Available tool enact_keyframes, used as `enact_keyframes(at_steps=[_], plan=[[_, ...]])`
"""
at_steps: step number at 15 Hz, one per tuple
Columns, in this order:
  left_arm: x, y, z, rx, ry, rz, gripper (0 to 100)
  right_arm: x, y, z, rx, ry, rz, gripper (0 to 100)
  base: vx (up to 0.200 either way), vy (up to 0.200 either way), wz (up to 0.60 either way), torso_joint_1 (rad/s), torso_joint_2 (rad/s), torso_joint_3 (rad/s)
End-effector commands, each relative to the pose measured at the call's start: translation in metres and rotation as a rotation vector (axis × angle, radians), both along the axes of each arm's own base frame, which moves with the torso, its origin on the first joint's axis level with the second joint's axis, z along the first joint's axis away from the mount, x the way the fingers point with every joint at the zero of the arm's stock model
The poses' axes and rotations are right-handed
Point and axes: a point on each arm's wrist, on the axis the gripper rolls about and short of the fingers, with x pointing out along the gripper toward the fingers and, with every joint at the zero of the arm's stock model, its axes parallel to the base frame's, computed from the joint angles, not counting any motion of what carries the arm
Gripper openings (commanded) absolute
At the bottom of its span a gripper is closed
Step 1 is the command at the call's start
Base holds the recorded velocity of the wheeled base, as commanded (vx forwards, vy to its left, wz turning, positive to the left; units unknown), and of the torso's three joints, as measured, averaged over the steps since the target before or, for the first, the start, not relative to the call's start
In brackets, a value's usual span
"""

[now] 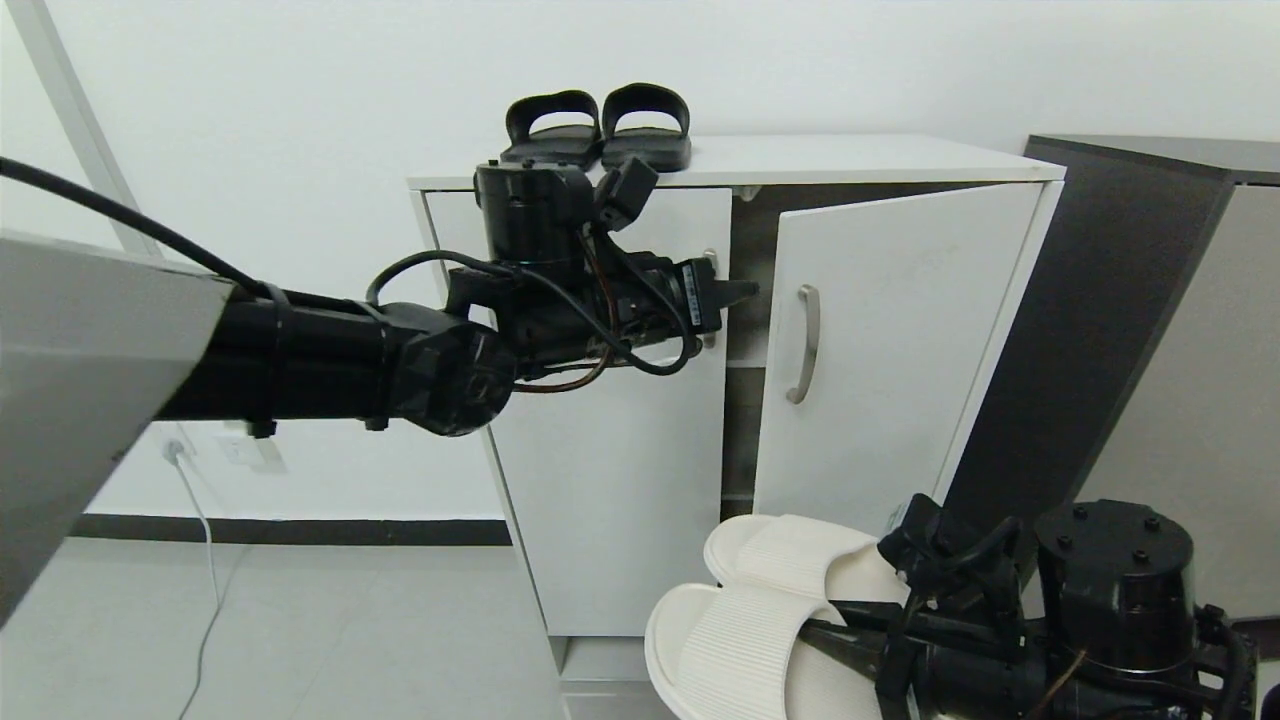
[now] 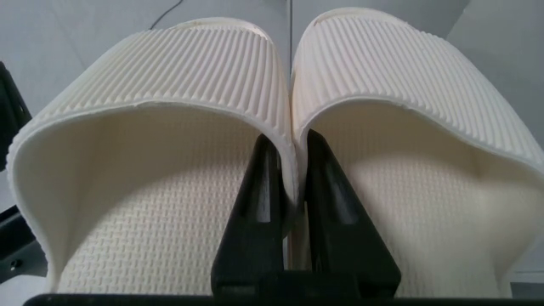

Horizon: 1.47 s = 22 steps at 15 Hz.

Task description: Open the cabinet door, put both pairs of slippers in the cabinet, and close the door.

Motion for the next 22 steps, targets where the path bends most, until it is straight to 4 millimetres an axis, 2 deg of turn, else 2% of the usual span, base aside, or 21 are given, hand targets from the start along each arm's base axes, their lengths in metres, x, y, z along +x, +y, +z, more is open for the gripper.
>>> enact_keyframes(at_steps=[1, 4, 6, 7, 9, 11, 13, 15, 17, 19, 21, 22], plan=[[0.02, -0.011, -0.014, 0.014, 0.036, 0.038, 0, 0.0, 0.001, -0.001, -0.004, 0.003, 0.001, 0, 0.0, 0.0, 0.0, 0.0, 0.0, 0.0], [0.024, -0.019, -0.009, -0.019, 0.045, 0.039, 0, -0.001, 0.002, -0.002, -0.009, 0.007, 0.007, 0, 0.0, 0.0, 0.0, 0.0, 0.0, 0.0], [0.014, -0.029, -0.012, -0.011, 0.055, 0.008, 0, -0.001, 0.002, -0.002, -0.01, 0.008, 0.007, 0, -0.2, 0.0, 0.0, 0.0, 0.0, 0.005], [0.004, -0.039, -0.017, 0.0, 0.065, -0.022, 0, -0.002, 0.003, -0.003, -0.013, 0.011, 0.01, 0, -0.2, 0.0, 0.0, 0.002, 0.0, 0.002], [-0.029, -0.046, -0.018, 0.038, 0.079, -0.079, 0, -0.003, 0.006, -0.006, -0.02, 0.018, 0.02, 0, -0.2, 0.0, 0.0, 0.002, 0.0, 0.0], [-0.058, -0.039, -0.017, 0.042, 0.05, -0.119, 0, -0.004, 0.007, -0.006, -0.02, 0.017, 0.027, 0, -0.2, 0.0, 0.0, 0.0, 0.0, 0.005], [-0.073, -0.028, -0.016, 0.013, 0.014, -0.125, 0, -0.004, 0.007, -0.005, -0.019, 0.015, 0.027, 0, -0.1, 0.0, 0.0, -0.004, 0.0, 0.001], [-0.081, -0.002, -0.01, -0.004, -0.009, -0.08, 0, -0.003, 0.006, -0.005, -0.015, 0.012, 0.019, 0, 0.0, 0.0, 0.0, 0.0, 0.0, 0.0], [-0.1, 0.046, 0.001, -0.02, -0.033, 0.001, 0, 0.006, 0.002, -0.001, -0.003, 0.001, -0.019, 0, 0.0, 0.0, 0.0, 0.0, 0.0, 0.0], [-0.136, 0.097, 0.003, -0.022, -0.043, 0.091, 0, 0.017, -0.001, 0.003, 0.011, -0.014, -0.053, 0, 0.0, 0.0, 0.0, 0.0, 0.0, 0.0], [-0.175, 0.132, -0.004, -0.028, -0.054, 0.156, 0, 0.022, -0.003, 0.004, 0.014, -0.017, -0.071, 0, 0.0, 0.0, 0.0, 0.0, 0.0, 0.0], [-0.203, 0.153, -0.009, -0.04, -0.079, 0.202, 0, 0.023, -0.002, 0.004, 0.016, -0.017, -0.073, 0, 0.0, 0.0, 0.0, 0.0, 0.0, 0.0]])
